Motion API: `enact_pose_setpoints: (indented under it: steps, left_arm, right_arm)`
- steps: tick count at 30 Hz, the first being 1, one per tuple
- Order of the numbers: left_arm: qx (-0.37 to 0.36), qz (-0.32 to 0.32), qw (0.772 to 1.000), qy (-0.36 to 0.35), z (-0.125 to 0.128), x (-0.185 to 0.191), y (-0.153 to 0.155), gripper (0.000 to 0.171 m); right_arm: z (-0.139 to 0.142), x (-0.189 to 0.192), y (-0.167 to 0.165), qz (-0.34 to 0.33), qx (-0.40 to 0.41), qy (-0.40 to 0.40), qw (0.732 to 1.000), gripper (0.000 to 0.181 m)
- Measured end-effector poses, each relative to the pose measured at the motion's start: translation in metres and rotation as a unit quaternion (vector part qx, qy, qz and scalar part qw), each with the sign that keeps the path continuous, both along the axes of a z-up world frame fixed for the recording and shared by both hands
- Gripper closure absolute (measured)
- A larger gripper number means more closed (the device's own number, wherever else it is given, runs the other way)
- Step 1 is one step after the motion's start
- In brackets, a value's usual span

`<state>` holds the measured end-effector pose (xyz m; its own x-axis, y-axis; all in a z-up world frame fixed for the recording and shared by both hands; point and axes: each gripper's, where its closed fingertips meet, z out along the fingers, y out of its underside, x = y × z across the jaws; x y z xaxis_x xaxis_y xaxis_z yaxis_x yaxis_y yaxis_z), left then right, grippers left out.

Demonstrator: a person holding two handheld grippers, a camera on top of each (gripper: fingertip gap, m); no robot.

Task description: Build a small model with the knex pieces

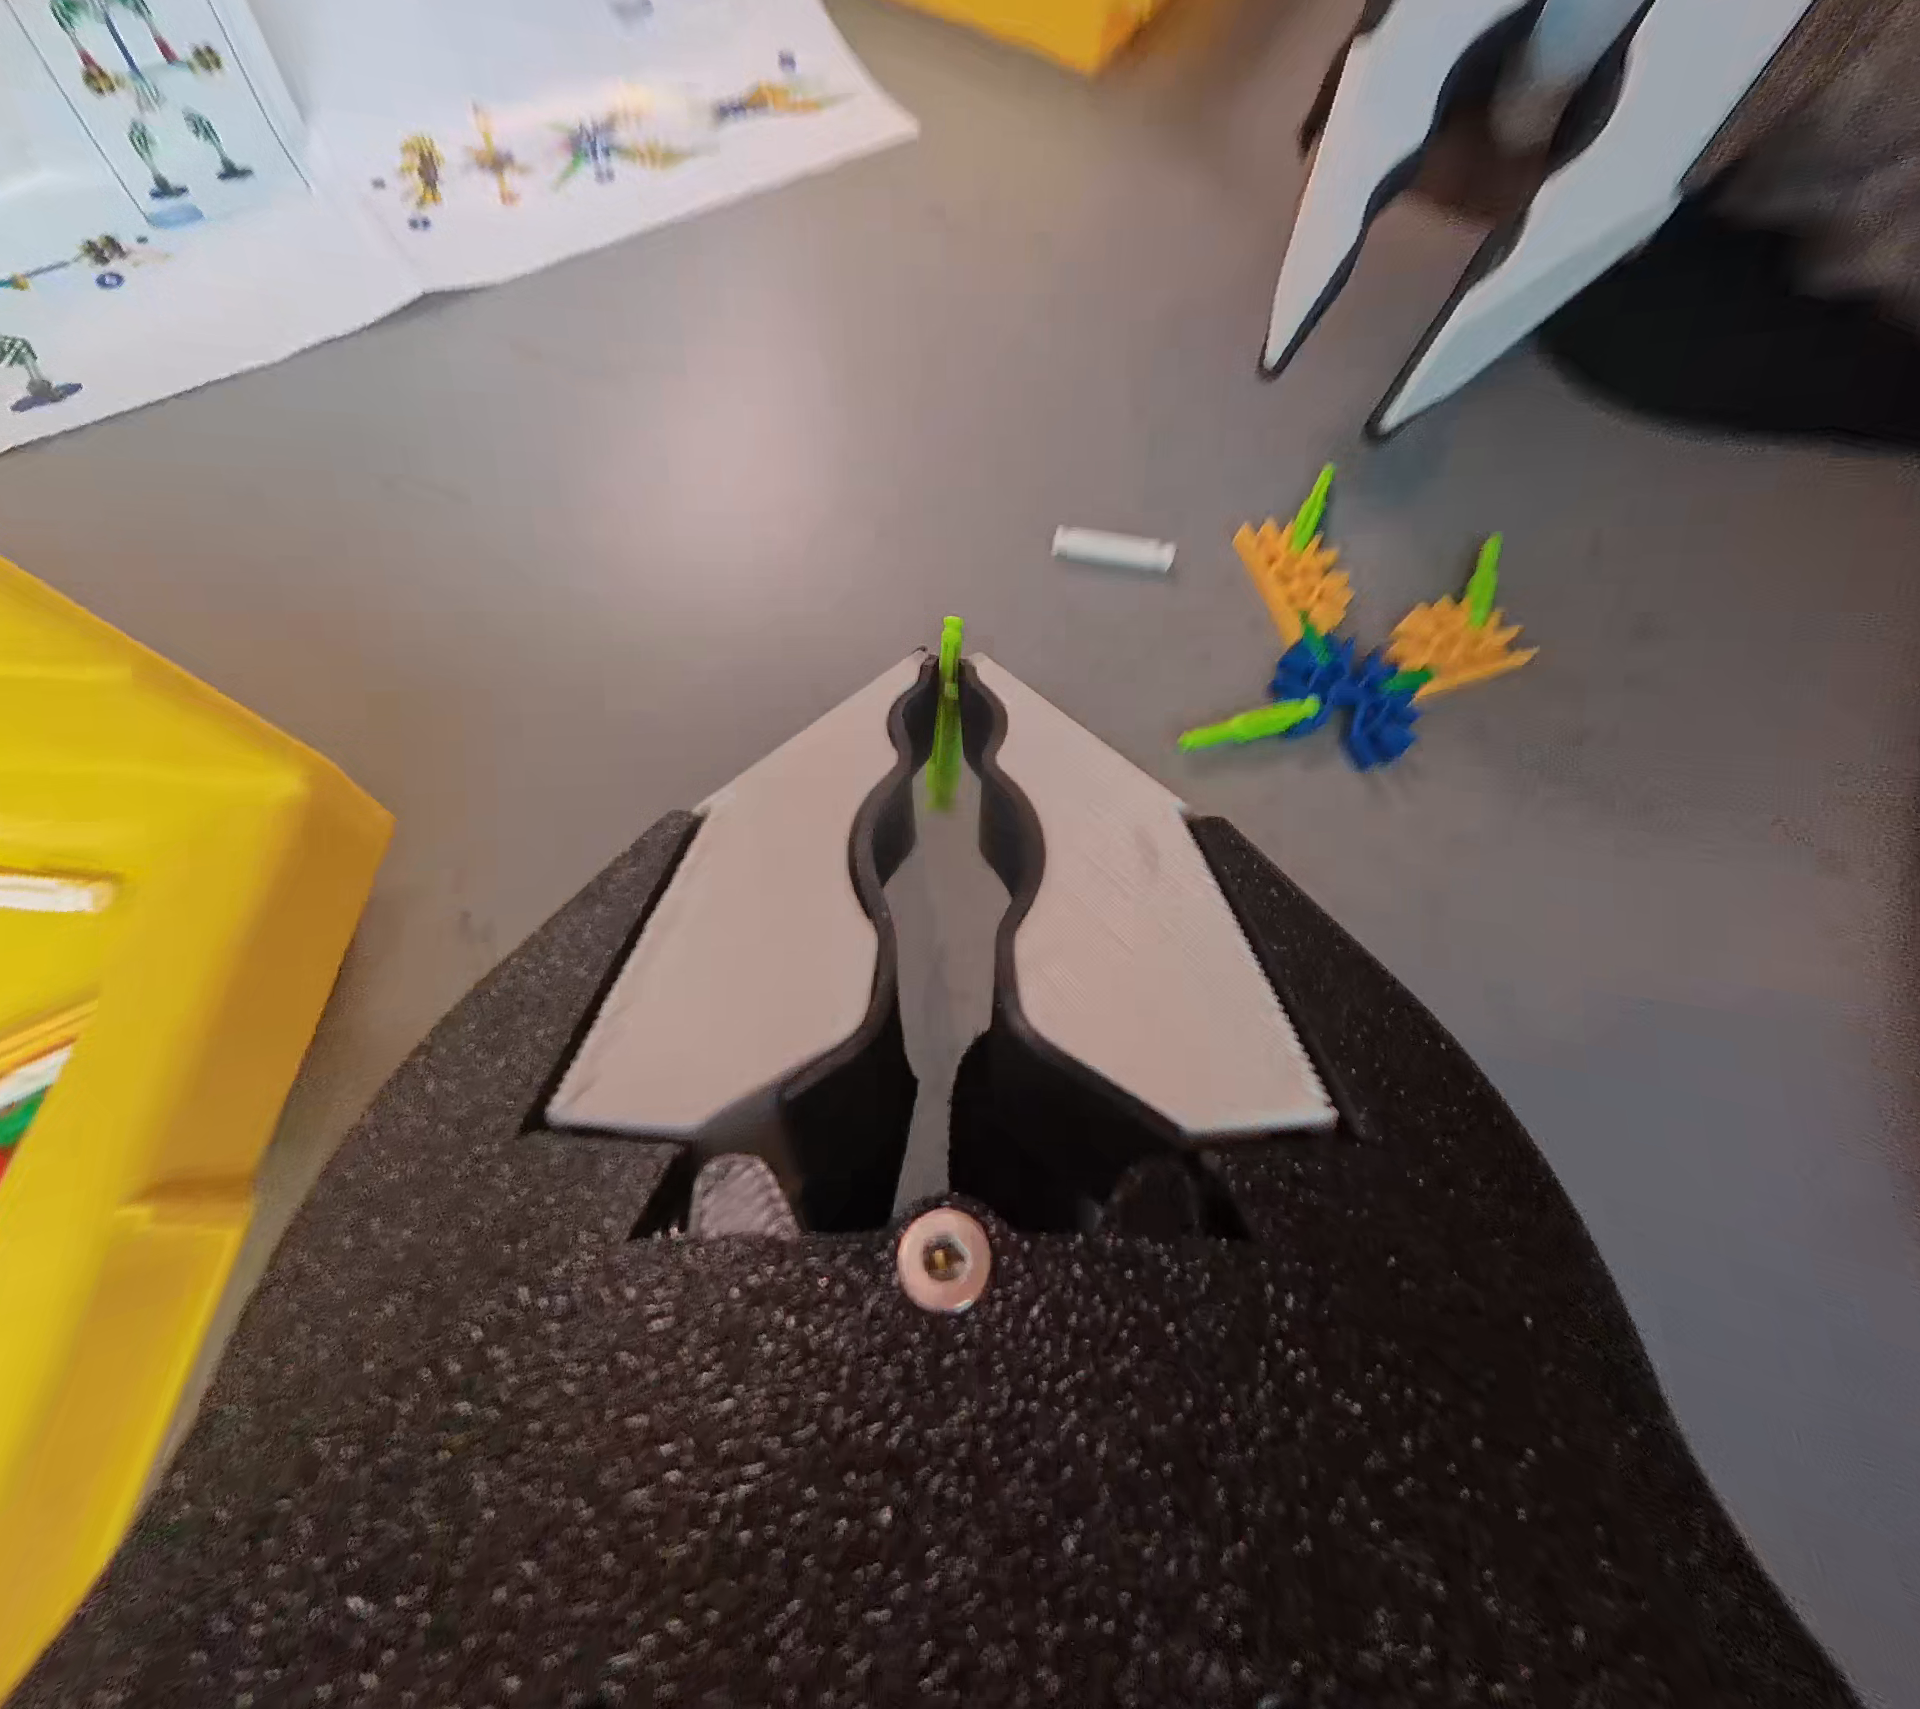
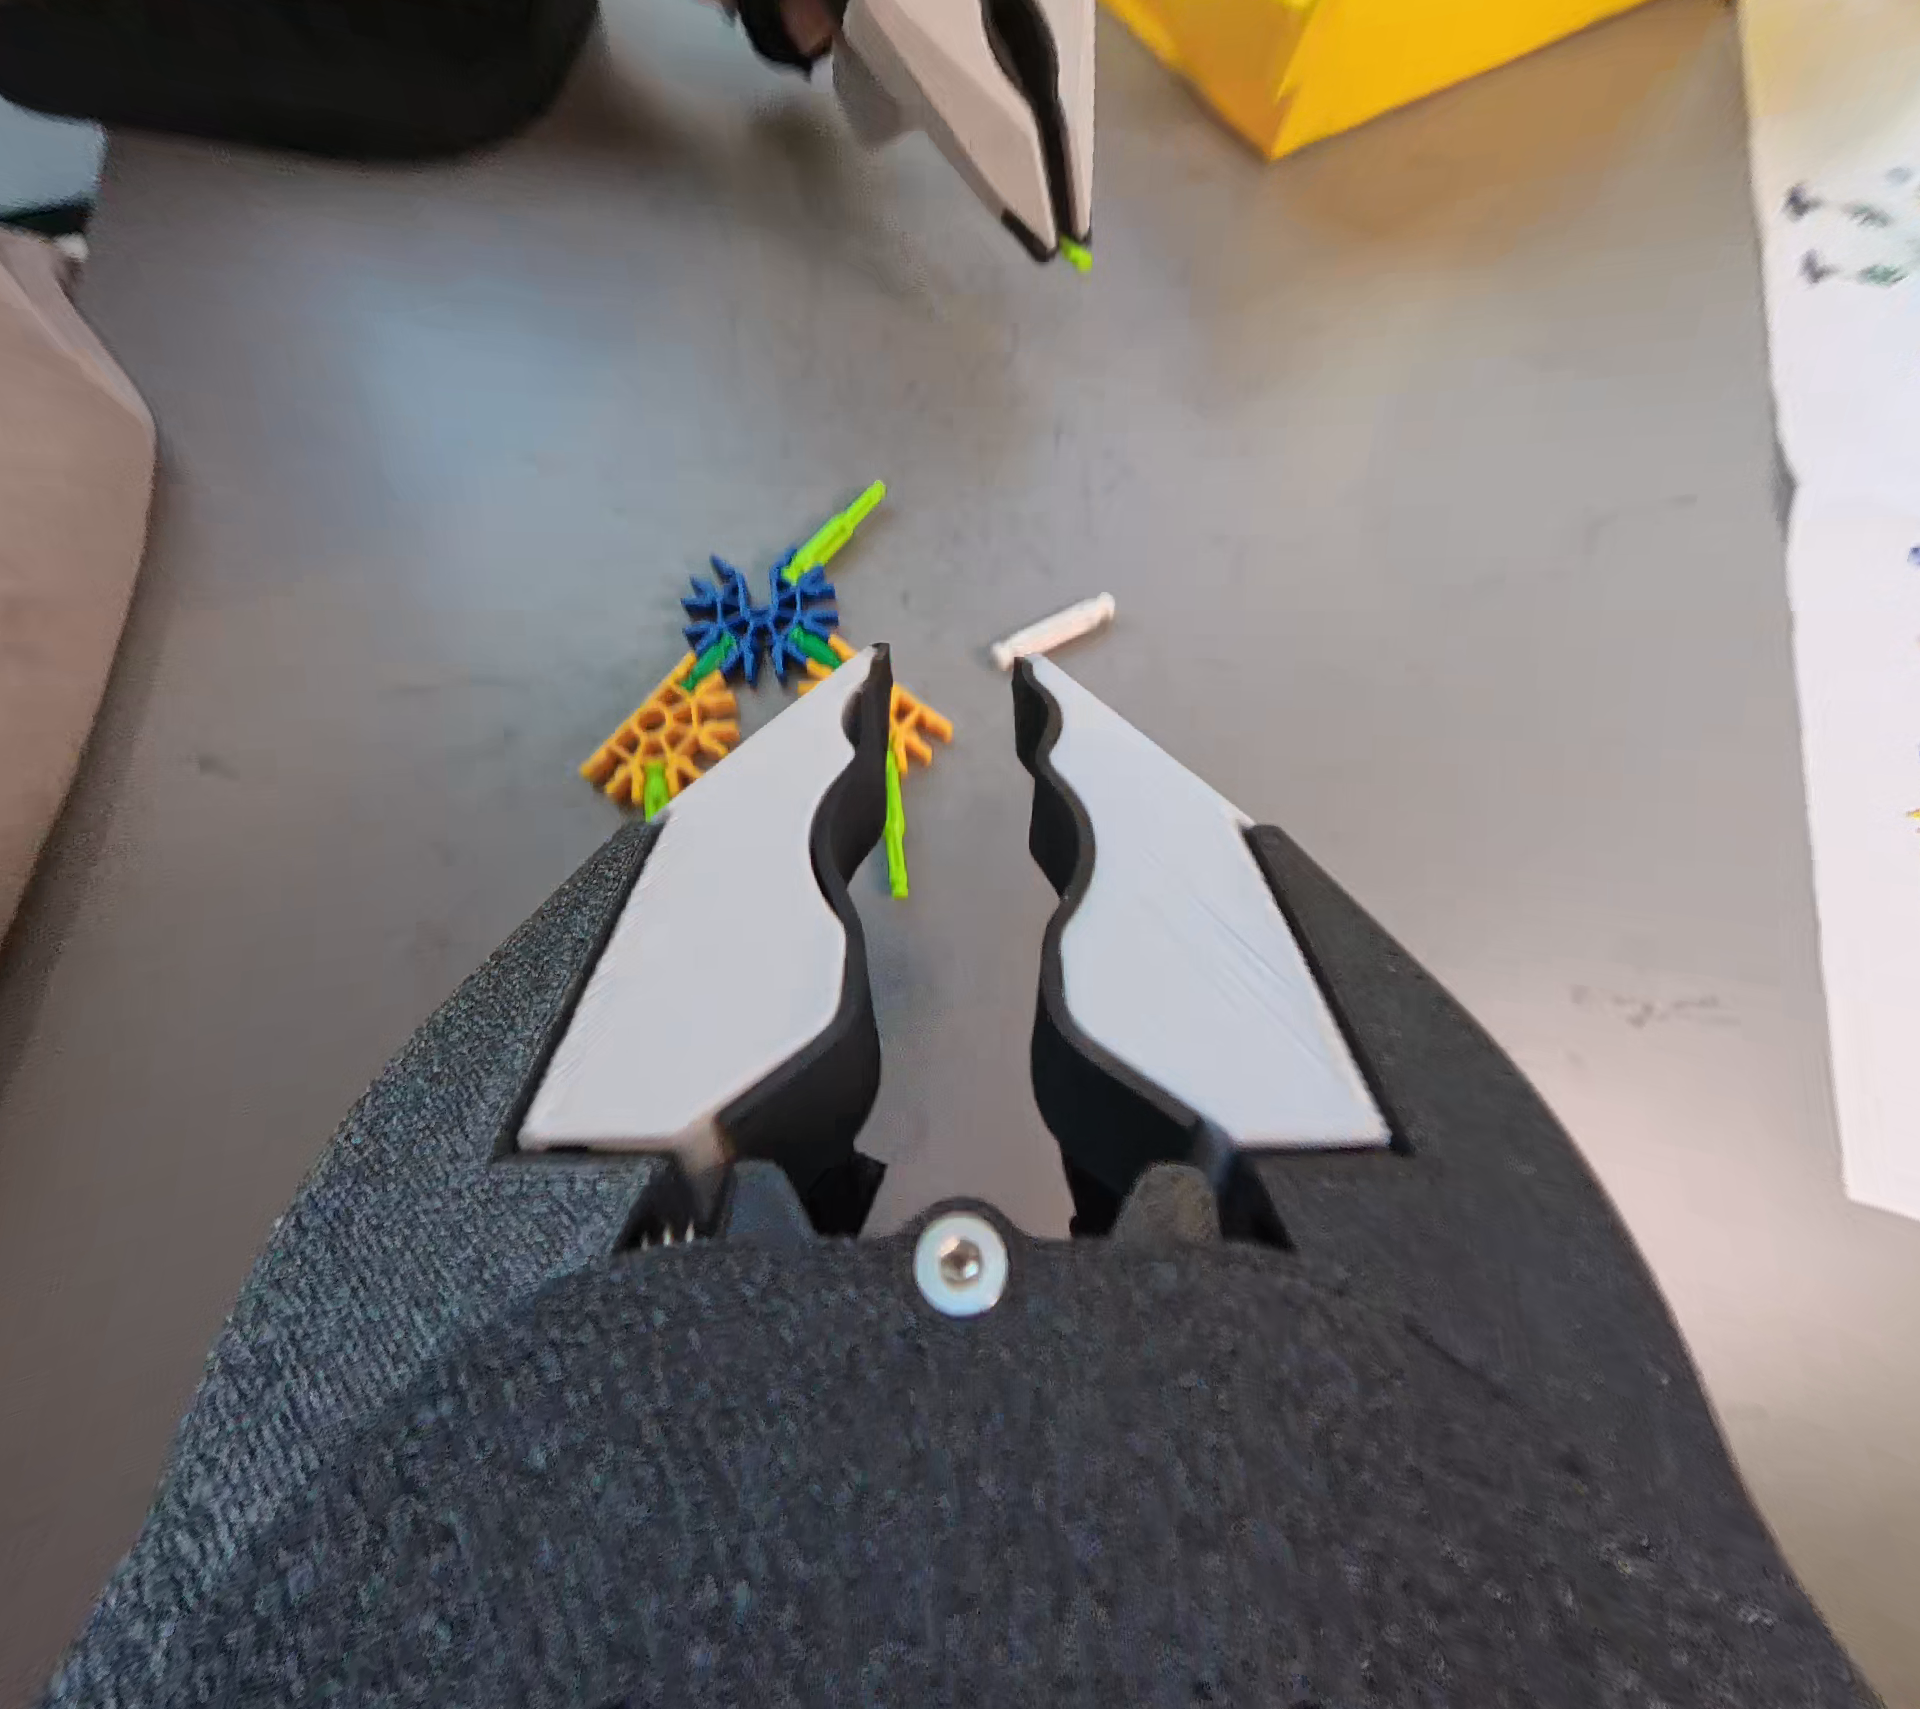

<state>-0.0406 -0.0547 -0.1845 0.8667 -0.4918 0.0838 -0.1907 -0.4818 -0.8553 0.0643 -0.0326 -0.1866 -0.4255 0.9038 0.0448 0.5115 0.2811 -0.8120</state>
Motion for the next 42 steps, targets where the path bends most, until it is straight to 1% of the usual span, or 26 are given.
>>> enact_pose_setpoints:
  steps: [1,2,3,5,6,7,8,10,12,13,15,19,22,24,28,31,32,34,37,38,42]
  left_arm:
    - [0.024,0.005,0.997,-0.07,0.018,0.007,0.002,0.168]
    - [0.044,0.004,0.988,-0.145,0.037,0.015,0.003,0.168]
    - [0.059,-0.001,0.975,-0.215,0.054,0.023,0.003,0.168]
    - [0.084,-0.019,0.941,-0.327,0.082,0.037,0.0,0.168]
    - [0.093,-0.028,0.925,-0.368,0.093,0.043,-0.001,0.168]
    - [0.098,-0.033,0.913,-0.394,0.1,0.048,-0.001,0.168]
    - [0.103,-0.035,0.906,-0.409,0.104,0.053,-0.002,0.168]
    - [0.112,-0.044,0.901,-0.416,0.107,0.061,-0.003,0.168]
    - [0.12,-0.049,0.904,-0.407,0.106,0.066,-0.005,0.168]
    - [0.121,-0.046,0.907,-0.401,0.105,0.065,-0.005,0.168]
    - [0.121,-0.052,0.901,-0.413,0.109,0.064,-0.007,0.168]
    - [0.126,-0.052,0.9,-0.414,0.111,0.057,-0.008,0.169]
    - [0.122,-0.059,0.908,-0.396,0.107,0.056,-0.011,0.169]
    - [0.114,-0.064,0.922,-0.364,0.099,0.059,-0.012,0.171]
    - [0.105,-0.085,0.943,-0.303,0.09,0.066,-0.016,0.17]
    - [0.097,-0.081,0.965,-0.228,0.077,0.062,-0.016,0.148]
    - [0.093,-0.088,0.971,-0.2,0.071,0.063,-0.017,0.147]
    - [0.081,-0.114,0.98,-0.143,0.058,0.071,-0.023,0.15]
    - [0.083,-0.139,0.985,-0.058,0.043,0.08,-0.03,0.164]
    - [0.083,-0.142,0.986,-0.04,0.04,0.081,-0.031,0.165]
    - [0.074,-0.155,0.985,-0.013,0.034,0.083,-0.035,0.167]
  right_arm:
    - [0.014,-0.007,-0.004,-0.004,-0.02,0.036,0.999,0.159]
    - [0.027,-0.014,-0.01,-0.005,-0.044,0.072,0.996,0.159]
    - [0.04,-0.021,-0.016,-0.008,-0.068,0.103,0.992,0.159]
    - [0.058,-0.034,-0.026,-0.016,-0.114,0.147,0.982,0.157]
    - [0.065,-0.039,-0.031,-0.018,-0.138,0.159,0.977,0.156]
    - [0.071,-0.044,-0.035,-0.02,-0.161,0.169,0.972,0.155]
    - [0.075,-0.048,-0.041,-0.019,-0.184,0.176,0.967,0.154]
    - [0.081,-0.053,-0.052,-0.011,-0.221,0.177,0.959,0.154]
    - [0.082,-0.058,-0.056,-0.015,-0.234,0.18,0.955,0.154]
    - [0.083,-0.059,-0.056,-0.016,-0.237,0.183,0.954,0.159]
    - [0.085,-0.058,-0.05,-0.026,-0.231,0.194,0.953,0.174]
    - [0.088,-0.052,-0.043,-0.025,-0.241,0.201,0.949,0.177]
    - [0.091,-0.046,-0.034,-0.025,-0.224,0.21,0.951,0.178]
    - [0.091,-0.041,-0.03,-0.016,-0.214,0.207,0.955,0.178]
    - [0.083,-0.033,-0.026,-0.001,-0.162,0.191,0.968,0.178]
    - [0.071,-0.028,-0.027,0.018,-0.101,0.173,0.98,0.178]
    - [0.066,-0.027,-0.029,0.026,-0.078,0.166,0.983,0.178]
    - [0.055,-0.026,-0.038,0.046,-0.049,0.147,0.987,0.178]
    - [0.043,-0.026,-0.048,0.066,-0.021,0.129,0.989,0.178]
    - [0.039,-0.025,-0.049,0.072,-0.013,0.123,0.99,0.178]
    - [0.034,-0.023,-0.052,0.08,-0.01,0.113,0.99,0.178]
